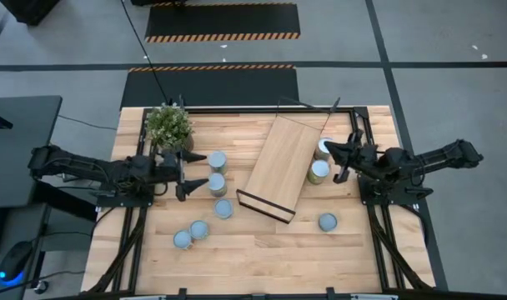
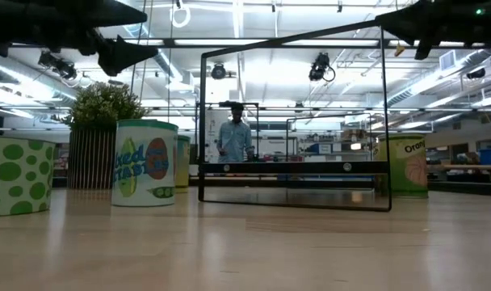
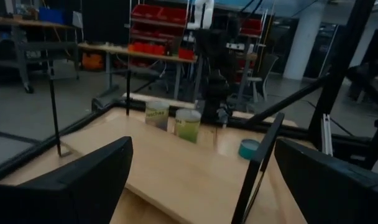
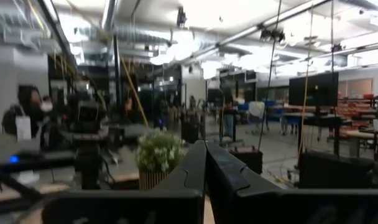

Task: Pick and place cans onto a shelf
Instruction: Put the canned carrots on the shelf

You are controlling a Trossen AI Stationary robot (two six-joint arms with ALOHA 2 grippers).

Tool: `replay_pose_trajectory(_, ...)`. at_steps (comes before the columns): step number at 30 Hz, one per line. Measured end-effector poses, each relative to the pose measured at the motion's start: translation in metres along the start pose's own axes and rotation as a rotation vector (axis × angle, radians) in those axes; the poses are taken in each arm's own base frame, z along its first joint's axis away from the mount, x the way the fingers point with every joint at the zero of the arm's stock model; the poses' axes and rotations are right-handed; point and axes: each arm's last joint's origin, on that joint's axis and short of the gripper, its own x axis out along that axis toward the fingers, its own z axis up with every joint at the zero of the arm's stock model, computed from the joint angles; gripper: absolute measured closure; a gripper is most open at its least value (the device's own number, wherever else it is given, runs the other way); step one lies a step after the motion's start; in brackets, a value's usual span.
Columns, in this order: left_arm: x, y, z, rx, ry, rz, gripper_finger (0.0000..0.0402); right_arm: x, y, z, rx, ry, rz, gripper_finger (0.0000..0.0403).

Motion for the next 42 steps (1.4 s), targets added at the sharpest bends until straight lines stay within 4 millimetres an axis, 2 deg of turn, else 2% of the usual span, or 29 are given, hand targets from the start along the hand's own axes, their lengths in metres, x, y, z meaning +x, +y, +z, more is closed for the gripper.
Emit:
replay_pose_trajectory(11,0.0,0.0,-0.004,-0.089,0.046,0.005,0.0002,0.022,0.012,0.012,0.019,0.061,0.01,0.0386)
replay_pose_trajectory(18,0.0,0.0,-0.007,-0.109,0.074,-0.014,0.0002,0.028,0.025,0.0,-0.036,0.111,0.226,0.0391)
replay_pose_trajectory(25,0.0,0.0,-0.009,-0.122,0.093,-0.007,0.0002,0.033,0.031,-0.014,-0.072,0.184,0.245,0.0391)
replay_pose_trajectory(28,0.0,0.003,-0.008,-0.098,0.152,0.057,0.0002,0.035,0.034,-0.019,-0.088,0.207,0.249,0.0386)
replay_pose_trajectory(33,0.006,0.007,0.009,-0.022,0.327,0.181,0.0002,0.038,0.036,-0.026,-0.14,0.24,0.222,0.0363)
replay_pose_trajectory(36,0.012,0.008,0.019,0.02,0.415,0.216,0.0007,0.04,0.038,-0.025,-0.164,0.202,0.221,0.034)
replay_pose_trajectory(42,0.03,0.007,0.029,0.059,0.53,0.264,0.0051,0.039,0.041,-0.017,-0.249,0.133,0.202,0.0276)
